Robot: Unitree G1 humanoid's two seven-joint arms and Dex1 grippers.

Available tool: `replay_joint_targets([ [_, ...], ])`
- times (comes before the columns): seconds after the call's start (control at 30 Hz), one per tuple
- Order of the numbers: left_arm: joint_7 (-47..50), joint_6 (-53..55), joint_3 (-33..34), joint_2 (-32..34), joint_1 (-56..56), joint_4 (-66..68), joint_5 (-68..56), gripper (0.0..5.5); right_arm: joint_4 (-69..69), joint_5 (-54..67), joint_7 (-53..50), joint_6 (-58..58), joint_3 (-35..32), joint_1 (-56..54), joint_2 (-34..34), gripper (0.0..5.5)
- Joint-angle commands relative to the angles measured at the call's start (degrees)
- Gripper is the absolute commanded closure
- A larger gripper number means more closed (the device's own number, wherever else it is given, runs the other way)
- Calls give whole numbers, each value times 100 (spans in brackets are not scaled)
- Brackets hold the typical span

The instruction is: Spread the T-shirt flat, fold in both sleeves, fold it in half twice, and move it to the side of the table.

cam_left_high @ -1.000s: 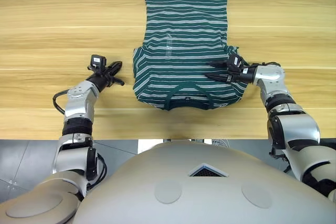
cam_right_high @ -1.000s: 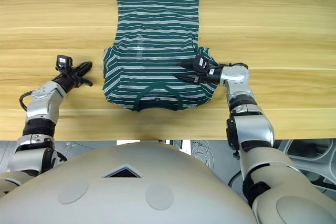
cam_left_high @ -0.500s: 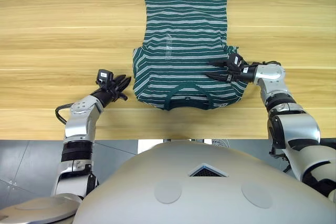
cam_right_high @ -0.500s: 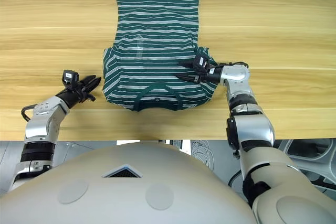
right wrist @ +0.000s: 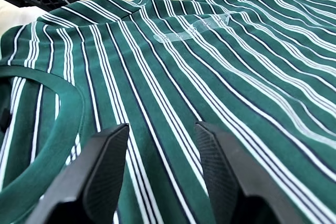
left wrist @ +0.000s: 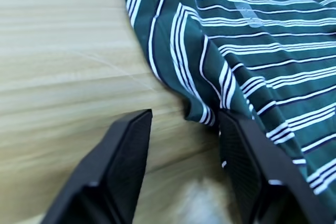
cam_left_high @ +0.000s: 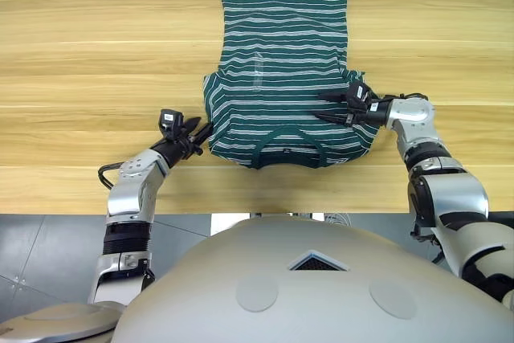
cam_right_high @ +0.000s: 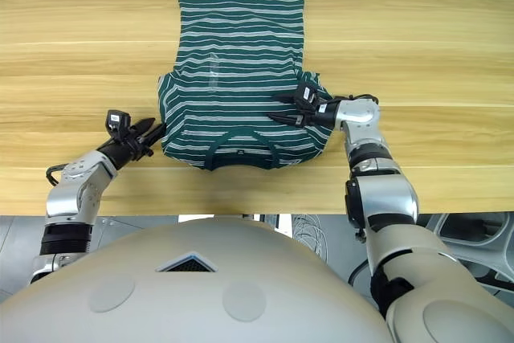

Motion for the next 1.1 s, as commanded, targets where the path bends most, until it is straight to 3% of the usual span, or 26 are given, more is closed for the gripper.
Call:
replay_joint_targets([
  [0.03, 89, 330, -7, -123, 18, -57, -150, 331, 83, -104, -72, -15, 7, -134, 28, 317],
  [0.3, 162, 315, -215, -232, -170, 229, 59, 352, 139, -162, -108, -47, -39, -144, 46, 317],
  [0.7, 150, -180, -222, -296, -313, 528, 90, 547, 142, -133, -119, -60, -92, -94, 44, 317],
  [1.1, 262, -406, 774, -142, -139, 307, -244, 547, 223, -221, -175, -22, -54, -191, 56, 317],
])
